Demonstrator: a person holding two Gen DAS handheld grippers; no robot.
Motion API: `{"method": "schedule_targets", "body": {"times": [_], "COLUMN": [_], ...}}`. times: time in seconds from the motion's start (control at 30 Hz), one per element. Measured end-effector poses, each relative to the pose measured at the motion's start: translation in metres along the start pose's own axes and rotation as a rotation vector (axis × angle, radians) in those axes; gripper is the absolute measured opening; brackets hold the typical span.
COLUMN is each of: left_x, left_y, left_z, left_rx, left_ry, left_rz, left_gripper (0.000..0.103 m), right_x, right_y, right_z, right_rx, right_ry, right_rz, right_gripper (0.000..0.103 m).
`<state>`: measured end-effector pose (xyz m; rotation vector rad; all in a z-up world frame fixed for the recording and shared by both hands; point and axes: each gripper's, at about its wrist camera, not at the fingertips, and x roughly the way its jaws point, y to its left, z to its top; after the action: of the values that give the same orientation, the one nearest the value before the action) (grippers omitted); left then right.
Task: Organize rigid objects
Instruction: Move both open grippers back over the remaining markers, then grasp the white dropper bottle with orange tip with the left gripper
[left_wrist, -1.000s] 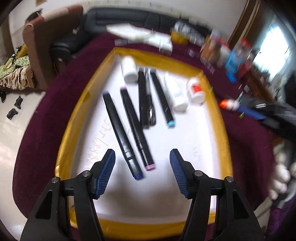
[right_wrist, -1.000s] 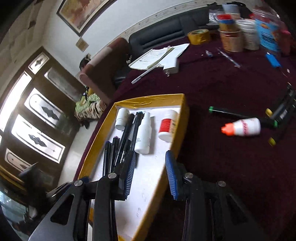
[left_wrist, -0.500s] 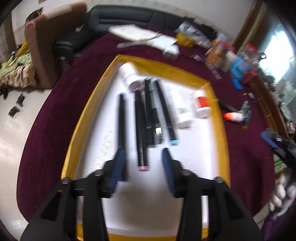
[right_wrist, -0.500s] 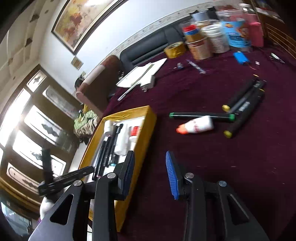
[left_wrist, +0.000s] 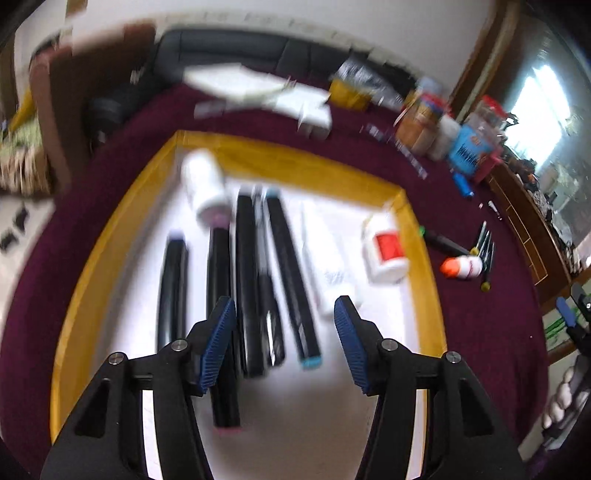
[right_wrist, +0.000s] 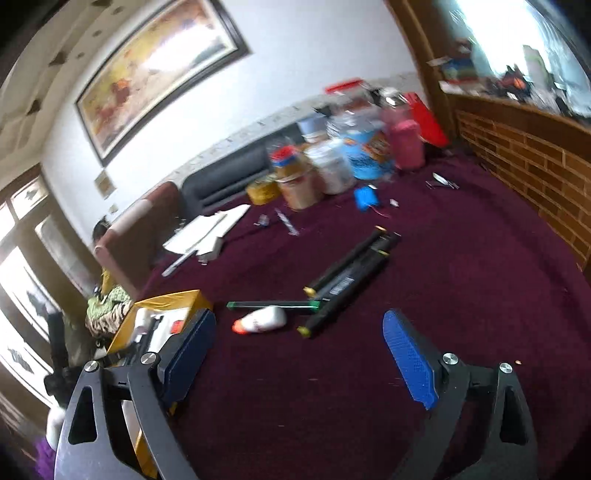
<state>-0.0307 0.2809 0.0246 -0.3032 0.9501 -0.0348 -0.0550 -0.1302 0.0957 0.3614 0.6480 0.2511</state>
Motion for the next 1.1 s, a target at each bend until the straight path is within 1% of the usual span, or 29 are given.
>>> {"method": "schedule_targets", "body": {"times": [0.07, 0.17, 0.2, 0.27, 0.33, 0.37, 0.4, 0.47, 0.5, 0.53, 0.57, 0.6, 0.63, 0.67, 0.77, 0.8, 0.87, 0.9, 0.93, 1.0, 1.03, 1.07, 1.1], "left_x": [-0.004, -0.011, -0.018, -0.046, -0.071, -0.079, -0.086, -0.087, -0.08, -0.075, -0.06, -0.047, -0.038, -0.02, 0.021, 0.034, 0.06, 0.074, 0.089, 0.109, 0.112, 0.108, 0.105], "left_y": [0.004, -0.001, -0.003, -0.017, -0.039, -0.051, -0.07, -0.1, -0.119, -0.128, -0.147, -0.161, -0.17, -0.188, -0.221, -0.229, -0.242, -0.245, -0.243, -0.237, -0.235, -0.233, -0.236], "left_z": [-0.008, -0.023, -0.023, -0.02, -0.012, -0.01, -0.008, -0.005, -0.005, -0.006, -0.005, -0.003, -0.002, 0.002, 0.02, 0.026, 0.038, 0.043, 0.045, 0.045, 0.042, 0.038, 0.033], "left_rx": [-0.005, 0.038, 0.048, 0.075, 0.1, 0.123, 0.166, 0.244, 0.292, 0.316, 0.351, 0.372, 0.386, 0.412, 0.436, 0.44, 0.458, 0.454, 0.439, 0.408, 0.389, 0.363, 0.378], "left_ry": [0.011, 0.013, -0.015, -0.121, -0.173, -0.193, -0.217, -0.231, -0.22, -0.207, -0.175, -0.149, -0.134, -0.103, -0.053, -0.047, -0.04, -0.014, 0.03, 0.091, 0.105, 0.093, 0.098], "left_rz": [0.009, 0.001, -0.004, 0.017, -0.044, -0.054, -0.048, -0.044, -0.058, -0.064, -0.064, -0.061, -0.06, -0.058, -0.04, -0.022, 0.039, 0.054, 0.059, 0.071, 0.053, 0.008, 0.005], "left_gripper": [0.054, 0.054, 0.054, 0.054, 0.055, 0.061, 0.07, 0.073, 0.073, 0.073, 0.073, 0.073, 0.073, 0.073, 0.073, 0.073, 0.073, 0.073, 0.073, 0.074, 0.073, 0.073, 0.073], "right_x": [0.004, 0.013, 0.018, 0.033, 0.048, 0.056, 0.066, 0.079, 0.083, 0.086, 0.085, 0.082, 0.079, 0.076, 0.081, 0.085, 0.091, 0.092, 0.092, 0.093, 0.093, 0.093, 0.093], "right_y": [-0.014, -0.03, -0.033, -0.04, -0.049, -0.055, -0.062, -0.074, -0.081, -0.089, -0.096, -0.102, -0.105, -0.108, -0.113, -0.113, -0.113, -0.113, -0.112, -0.11, -0.11, -0.11, -0.11], "right_z": [0.004, 0.009, 0.011, 0.017, 0.021, 0.023, 0.025, 0.025, 0.022, 0.02, 0.019, 0.02, 0.021, 0.021, 0.019, 0.018, 0.018, 0.018, 0.017, 0.017, 0.017, 0.017, 0.017], "right_rx": [0.03, 0.051, 0.055, 0.073, 0.095, 0.106, 0.115, 0.123, 0.132, 0.156, 0.184, 0.208, 0.214, 0.216, 0.245, 0.247, 0.243, 0.24, 0.236, 0.227, 0.225, 0.225, 0.226], "right_ry": [0.009, 0.007, 0.01, 0.018, 0.023, 0.024, 0.023, 0.02, 0.02, 0.027, 0.041, 0.03, 0.017, 0.006, 0.041, 0.064, 0.087, 0.094, 0.098, 0.105, 0.107, 0.109, 0.111], "right_rz": [-0.012, -0.035, -0.043, -0.054, -0.067, -0.076, -0.092, -0.106, -0.108, -0.105, -0.085, -0.053, -0.05, -0.066, -0.045, -0.045, -0.049, -0.051, -0.052, -0.053, -0.054, -0.053, -0.05], "right_gripper": [0.089, 0.089, 0.089, 0.089, 0.089, 0.089, 0.089, 0.089, 0.089, 0.089, 0.089, 0.089, 0.089, 0.089, 0.089, 0.089, 0.089, 0.089, 0.089, 0.089, 0.089, 0.089, 0.089]}}
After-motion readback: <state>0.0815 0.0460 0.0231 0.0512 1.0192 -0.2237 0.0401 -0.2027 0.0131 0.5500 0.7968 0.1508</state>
